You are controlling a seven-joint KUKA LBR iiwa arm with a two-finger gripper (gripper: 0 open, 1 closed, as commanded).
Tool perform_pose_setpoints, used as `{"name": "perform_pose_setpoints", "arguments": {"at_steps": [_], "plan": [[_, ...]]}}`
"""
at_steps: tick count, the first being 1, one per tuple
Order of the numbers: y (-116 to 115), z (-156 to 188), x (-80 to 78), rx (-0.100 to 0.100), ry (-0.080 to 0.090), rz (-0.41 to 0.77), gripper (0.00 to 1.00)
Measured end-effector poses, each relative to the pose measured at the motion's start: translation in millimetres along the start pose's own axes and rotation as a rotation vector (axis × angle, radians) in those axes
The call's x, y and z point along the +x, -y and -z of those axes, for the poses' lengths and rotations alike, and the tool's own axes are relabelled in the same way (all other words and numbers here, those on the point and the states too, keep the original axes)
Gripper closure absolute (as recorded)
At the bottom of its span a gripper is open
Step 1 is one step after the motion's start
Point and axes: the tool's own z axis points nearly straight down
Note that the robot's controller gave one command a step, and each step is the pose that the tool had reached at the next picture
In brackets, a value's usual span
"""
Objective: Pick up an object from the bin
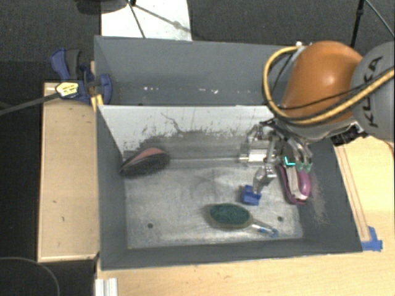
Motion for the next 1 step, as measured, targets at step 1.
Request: {"name": "perform_pose_setpoints", "arguments": {"at_steps": [1], "plan": [[8.6,-140.9,55.6,-0.011,-0.02,0.062,0.0]]}}
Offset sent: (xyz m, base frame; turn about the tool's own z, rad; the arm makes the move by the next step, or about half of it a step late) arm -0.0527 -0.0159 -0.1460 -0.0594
